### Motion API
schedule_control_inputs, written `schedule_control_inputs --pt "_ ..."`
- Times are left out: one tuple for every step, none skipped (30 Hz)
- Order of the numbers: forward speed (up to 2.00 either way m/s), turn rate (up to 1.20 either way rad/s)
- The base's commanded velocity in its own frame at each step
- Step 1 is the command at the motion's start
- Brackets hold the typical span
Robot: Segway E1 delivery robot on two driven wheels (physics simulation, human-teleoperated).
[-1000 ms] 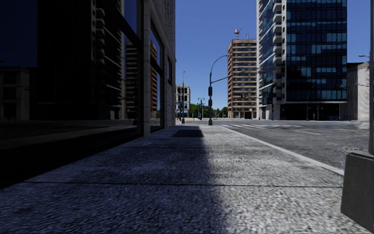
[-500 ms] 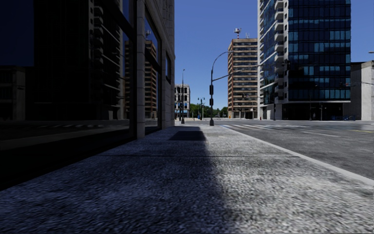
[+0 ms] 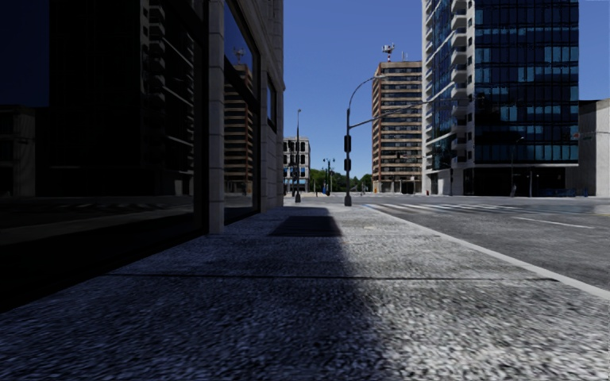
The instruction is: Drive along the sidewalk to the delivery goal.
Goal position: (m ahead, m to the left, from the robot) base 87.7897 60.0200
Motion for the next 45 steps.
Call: schedule_control_inputs --pt "2.00 0.00" --pt "2.00 0.00" --pt "2.00 0.00" --pt "2.00 0.00" --pt "2.00 0.00" --pt "2.00 0.00" --pt "2.00 0.00" --pt "2.00 0.00" --pt "2.00 0.00" --pt "2.00 0.00" --pt "2.00 0.00" --pt "2.00 0.00" --pt "2.00 0.00" --pt "2.00 0.00" --pt "2.00 0.00" --pt "2.00 0.00" --pt "2.00 0.00" --pt "2.00 0.00" --pt "2.00 0.00" --pt "2.00 0.00" --pt "2.00 -0.20" --pt "2.00 -0.34" --pt "2.00 -0.37" --pt "2.00 -0.37" --pt "2.00 -0.37" --pt "2.00 -0.37" --pt "2.00 -0.37" --pt "2.00 -0.37" --pt "2.00 -0.37" --pt "2.00 -0.20" --pt "2.00 0.00" --pt "2.00 0.00" --pt "2.00 0.00" --pt "2.00 0.00" --pt "2.00 0.00" --pt "2.00 0.00" --pt "2.00 0.00" --pt "2.00 0.00" --pt "2.00 0.00" --pt "2.00 0.00" --pt "2.00 0.00" --pt "2.00 0.00" --pt "2.00 0.00" --pt "2.00 0.00" --pt "2.00 0.00"
